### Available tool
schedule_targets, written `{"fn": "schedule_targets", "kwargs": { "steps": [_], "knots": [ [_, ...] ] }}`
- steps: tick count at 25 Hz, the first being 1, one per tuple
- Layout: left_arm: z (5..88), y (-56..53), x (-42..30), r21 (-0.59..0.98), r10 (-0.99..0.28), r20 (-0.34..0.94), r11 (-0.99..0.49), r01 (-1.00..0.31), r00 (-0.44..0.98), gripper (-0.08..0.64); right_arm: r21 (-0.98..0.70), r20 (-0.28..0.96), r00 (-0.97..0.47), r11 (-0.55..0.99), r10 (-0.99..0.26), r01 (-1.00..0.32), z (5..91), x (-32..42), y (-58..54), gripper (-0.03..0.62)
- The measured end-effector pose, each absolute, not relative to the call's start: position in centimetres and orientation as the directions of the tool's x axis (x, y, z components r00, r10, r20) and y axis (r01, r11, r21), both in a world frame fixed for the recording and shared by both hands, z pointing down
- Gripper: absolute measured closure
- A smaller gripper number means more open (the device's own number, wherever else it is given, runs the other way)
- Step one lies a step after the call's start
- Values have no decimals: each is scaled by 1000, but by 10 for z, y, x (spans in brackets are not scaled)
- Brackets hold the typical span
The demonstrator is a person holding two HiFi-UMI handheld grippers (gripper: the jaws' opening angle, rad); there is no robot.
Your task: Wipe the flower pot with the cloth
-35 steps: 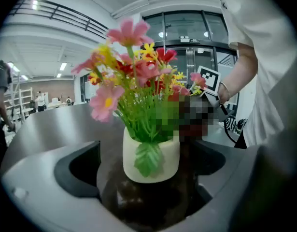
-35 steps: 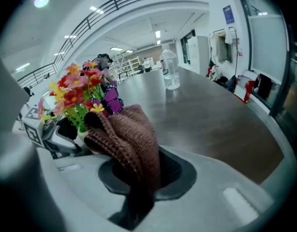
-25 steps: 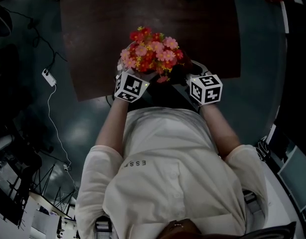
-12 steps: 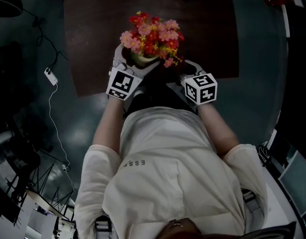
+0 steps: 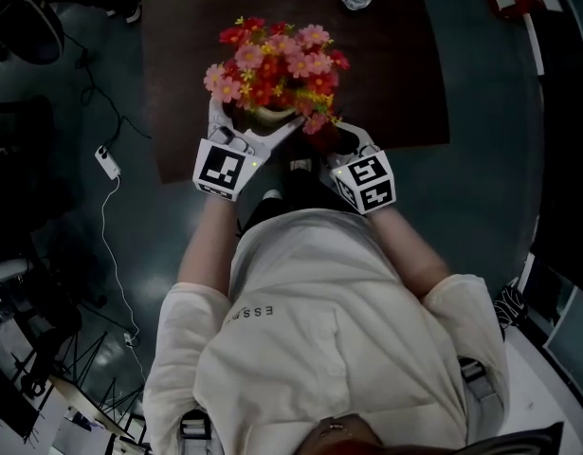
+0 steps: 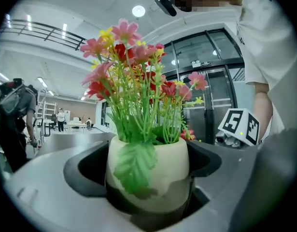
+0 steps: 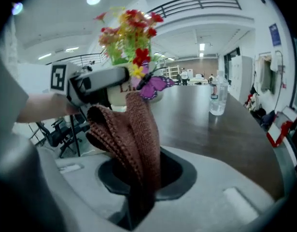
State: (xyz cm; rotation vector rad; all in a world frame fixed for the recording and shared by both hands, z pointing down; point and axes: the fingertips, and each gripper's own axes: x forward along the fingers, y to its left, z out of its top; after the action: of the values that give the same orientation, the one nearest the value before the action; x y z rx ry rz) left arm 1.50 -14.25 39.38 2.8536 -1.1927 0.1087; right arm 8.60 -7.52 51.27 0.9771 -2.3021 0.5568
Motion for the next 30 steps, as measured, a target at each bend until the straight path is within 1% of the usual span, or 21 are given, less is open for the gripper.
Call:
{"fn": "schedule_targets", "kwargs": {
  "steps": [2, 4, 8, 13, 15, 18, 20, 23, 26, 30],
  "knots": [
    [379, -144, 15, 6, -712, 54, -701, -713, 700, 43, -100, 654, -581, 706, -484, -701, 514, 73, -68, 543],
    [366, -147, 15, 27, -716, 24, -698, -716, 698, 43, -85, 670, -589, 742, -451, -665, 518, 60, -64, 543],
    [348, -153, 14, 77, -727, -2, -685, -724, 687, 43, -92, 661, -593, 734, -460, -672, 517, 55, -76, 543],
    [341, -156, 14, 90, -733, -6, -678, -729, 680, 41, -262, 593, -660, 664, -462, -700, 504, 50, -106, 543],
    [341, -157, 14, 90, -735, -15, -676, -732, 677, 41, -259, 569, -687, 695, -451, -671, 494, 41, -111, 543],
    [338, -159, 14, 92, -743, -5, -667, -740, 669, 41, -213, 522, -742, 778, -421, -591, 475, 21, -109, 543],
    [338, -159, 13, 73, -737, -14, -674, -735, 675, 41, -188, 501, -758, 803, -417, -566, 467, 13, -112, 543],
    [337, -158, 14, 55, -721, -21, -693, -719, 693, 41, -188, 485, -747, 780, -455, -597, 464, 21, -130, 543],
    [338, -161, 17, 75, -723, -6, -689, -720, 691, 41, -204, 479, -724, 739, -496, -642, 459, 39, -155, 543],
    [337, -156, 23, 66, -686, -53, -728, -683, 726, 40, -181, 466, -701, 718, -539, -672, 450, 59, -177, 543]
  ]
}}
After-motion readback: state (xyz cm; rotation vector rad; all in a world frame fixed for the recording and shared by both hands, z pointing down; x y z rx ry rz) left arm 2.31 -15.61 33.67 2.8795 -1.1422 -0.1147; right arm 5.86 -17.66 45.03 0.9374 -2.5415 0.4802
